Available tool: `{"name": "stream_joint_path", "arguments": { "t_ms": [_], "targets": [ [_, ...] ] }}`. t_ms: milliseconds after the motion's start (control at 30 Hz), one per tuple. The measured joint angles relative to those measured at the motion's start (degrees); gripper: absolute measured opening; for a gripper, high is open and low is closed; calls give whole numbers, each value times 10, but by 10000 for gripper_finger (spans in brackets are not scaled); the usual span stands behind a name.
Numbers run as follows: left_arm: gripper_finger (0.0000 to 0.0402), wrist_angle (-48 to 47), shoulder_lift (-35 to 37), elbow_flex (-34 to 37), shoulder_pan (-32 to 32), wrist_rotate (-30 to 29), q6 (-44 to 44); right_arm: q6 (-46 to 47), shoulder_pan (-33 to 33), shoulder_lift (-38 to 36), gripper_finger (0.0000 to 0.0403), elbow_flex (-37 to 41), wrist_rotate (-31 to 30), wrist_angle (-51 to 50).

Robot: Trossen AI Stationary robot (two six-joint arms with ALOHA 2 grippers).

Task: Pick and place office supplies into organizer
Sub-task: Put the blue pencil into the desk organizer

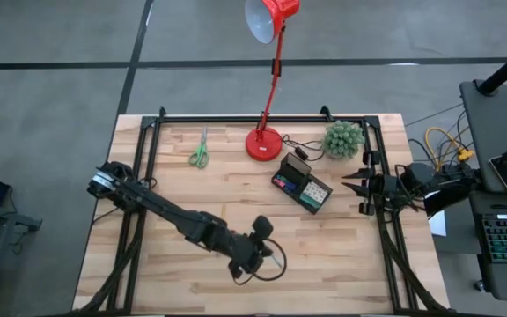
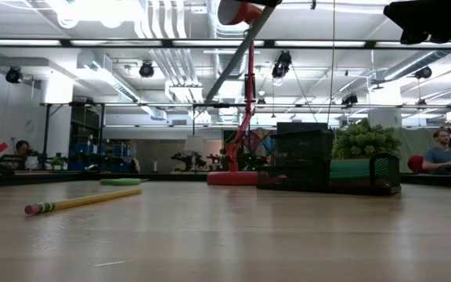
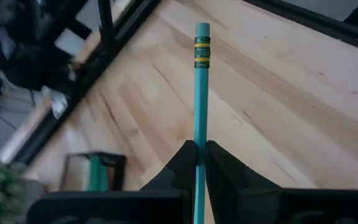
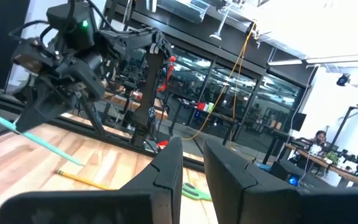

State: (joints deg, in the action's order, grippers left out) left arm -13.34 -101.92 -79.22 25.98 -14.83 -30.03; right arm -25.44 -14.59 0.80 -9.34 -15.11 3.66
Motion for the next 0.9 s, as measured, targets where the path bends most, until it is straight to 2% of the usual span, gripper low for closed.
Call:
{"name": "stream_joint_path", "arguments": {
  "t_ms": [367, 767, 900],
  "targets": [
    [4, 53, 3, 0, -35, 29, -38, -5, 0, 0, 56, 0, 0, 0],
    [4, 134, 6, 0, -91, 104, -134, -5, 0, 0, 56, 0, 0, 0],
    [4, 163, 9, 0, -123, 164, -140, -5, 0, 0, 56, 0, 0, 0]
  ]
}}
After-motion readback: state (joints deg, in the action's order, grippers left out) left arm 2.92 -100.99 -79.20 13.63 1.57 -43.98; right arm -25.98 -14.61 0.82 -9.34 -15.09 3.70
